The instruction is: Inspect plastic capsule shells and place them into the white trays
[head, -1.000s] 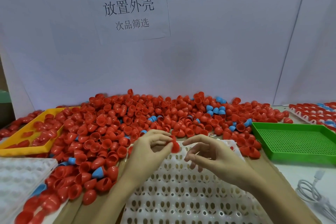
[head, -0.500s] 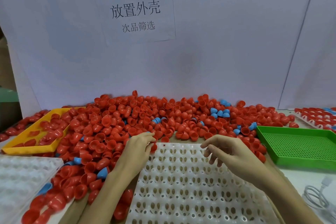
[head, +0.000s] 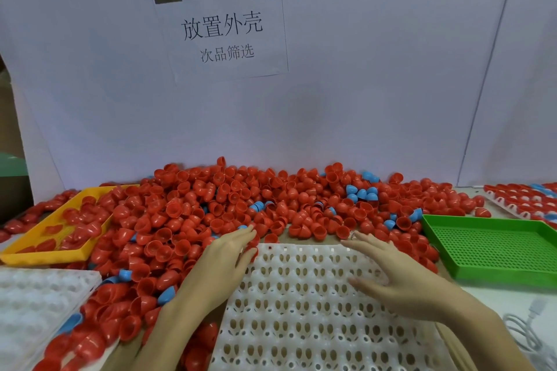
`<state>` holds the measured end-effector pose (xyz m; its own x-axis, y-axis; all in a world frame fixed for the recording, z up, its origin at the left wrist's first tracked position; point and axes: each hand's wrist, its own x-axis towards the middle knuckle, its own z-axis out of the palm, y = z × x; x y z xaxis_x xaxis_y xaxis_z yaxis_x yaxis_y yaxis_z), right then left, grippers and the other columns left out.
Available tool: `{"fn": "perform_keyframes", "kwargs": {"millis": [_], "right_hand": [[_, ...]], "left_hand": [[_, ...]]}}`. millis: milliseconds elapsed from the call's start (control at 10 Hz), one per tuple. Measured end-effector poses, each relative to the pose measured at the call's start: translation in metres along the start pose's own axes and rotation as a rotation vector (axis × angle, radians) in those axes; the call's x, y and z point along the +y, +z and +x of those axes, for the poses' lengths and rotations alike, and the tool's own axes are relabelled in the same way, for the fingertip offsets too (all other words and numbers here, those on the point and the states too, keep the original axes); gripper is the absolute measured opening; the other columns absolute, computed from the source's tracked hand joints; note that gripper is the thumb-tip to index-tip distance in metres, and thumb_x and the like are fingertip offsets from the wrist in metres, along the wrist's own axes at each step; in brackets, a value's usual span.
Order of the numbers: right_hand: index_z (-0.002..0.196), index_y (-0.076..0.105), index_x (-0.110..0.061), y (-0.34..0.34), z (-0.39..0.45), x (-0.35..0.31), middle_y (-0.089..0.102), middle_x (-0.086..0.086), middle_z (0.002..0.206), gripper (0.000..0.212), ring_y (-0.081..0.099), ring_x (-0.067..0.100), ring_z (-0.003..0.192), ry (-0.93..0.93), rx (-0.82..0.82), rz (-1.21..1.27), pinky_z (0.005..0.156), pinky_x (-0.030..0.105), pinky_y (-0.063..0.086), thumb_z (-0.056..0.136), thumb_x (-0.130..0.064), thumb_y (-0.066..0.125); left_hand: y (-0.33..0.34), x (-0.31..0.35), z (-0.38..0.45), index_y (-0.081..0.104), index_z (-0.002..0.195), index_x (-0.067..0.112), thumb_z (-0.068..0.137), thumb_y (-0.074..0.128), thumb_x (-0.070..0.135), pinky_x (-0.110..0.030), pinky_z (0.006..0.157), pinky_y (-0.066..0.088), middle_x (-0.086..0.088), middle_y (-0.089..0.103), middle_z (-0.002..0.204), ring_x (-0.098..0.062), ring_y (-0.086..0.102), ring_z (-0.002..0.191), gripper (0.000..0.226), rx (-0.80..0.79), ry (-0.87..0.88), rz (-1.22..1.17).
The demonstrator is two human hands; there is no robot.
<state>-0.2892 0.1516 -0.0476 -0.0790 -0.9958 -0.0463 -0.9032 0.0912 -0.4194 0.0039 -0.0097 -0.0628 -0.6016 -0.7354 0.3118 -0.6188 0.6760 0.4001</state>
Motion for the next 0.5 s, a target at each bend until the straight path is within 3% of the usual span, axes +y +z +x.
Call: {"fn": "perform_keyframes", "kwargs": {"millis": [100,200,300,500], "right_hand": [[0.162,0.009,-0.053,0.006,0.0,0.001,-0.014,-0.023,0.166,0.073,-0.023,0.008,0.156,0.019,-0.079,-0.076,0.129,0.045,-0.016,0.1,-0.07,0.043],[0.163,0.005,-0.052,0.01,0.004,0.003,-0.02,-0.017,0.168,0.071,-0.03,0.01,0.154,0.022,-0.095,-0.106,0.127,0.044,-0.021,0.103,-0.07,0.038],[0.163,0.006,-0.05,0.012,0.009,0.006,-0.019,-0.015,0.17,0.069,-0.029,0.008,0.154,0.004,-0.06,-0.113,0.126,0.039,-0.023,0.104,-0.068,0.035],[0.162,0.014,-0.05,0.021,0.016,0.008,-0.013,-0.023,0.165,0.069,-0.024,0.001,0.155,-0.019,0.061,-0.106,0.126,0.032,-0.02,0.1,-0.074,0.032]], "left_hand": [[-0.012,0.012,-0.013,0.031,0.159,0.051,0.095,0.051,0.074,-0.02,0.124,0.012,0.043,0.014,0.16,0.024,0.006,0.146,0.07,-0.229,0.062,-0.057],[-0.009,0.033,-0.025,0.013,0.15,0.075,0.082,0.039,0.096,-0.028,0.122,0.001,0.056,-0.009,0.154,0.027,-0.012,0.143,0.075,-0.482,0.14,-0.061],[0.0,0.043,-0.028,0.0,0.144,0.081,0.081,0.034,0.098,-0.033,0.12,-0.015,0.057,-0.026,0.148,0.021,-0.034,0.137,0.074,-0.596,0.162,-0.008],[0.002,0.036,-0.023,0.008,0.151,0.073,0.089,0.035,0.09,-0.026,0.119,-0.017,0.058,-0.021,0.148,0.034,-0.035,0.126,0.07,-0.561,0.152,-0.014]]}}
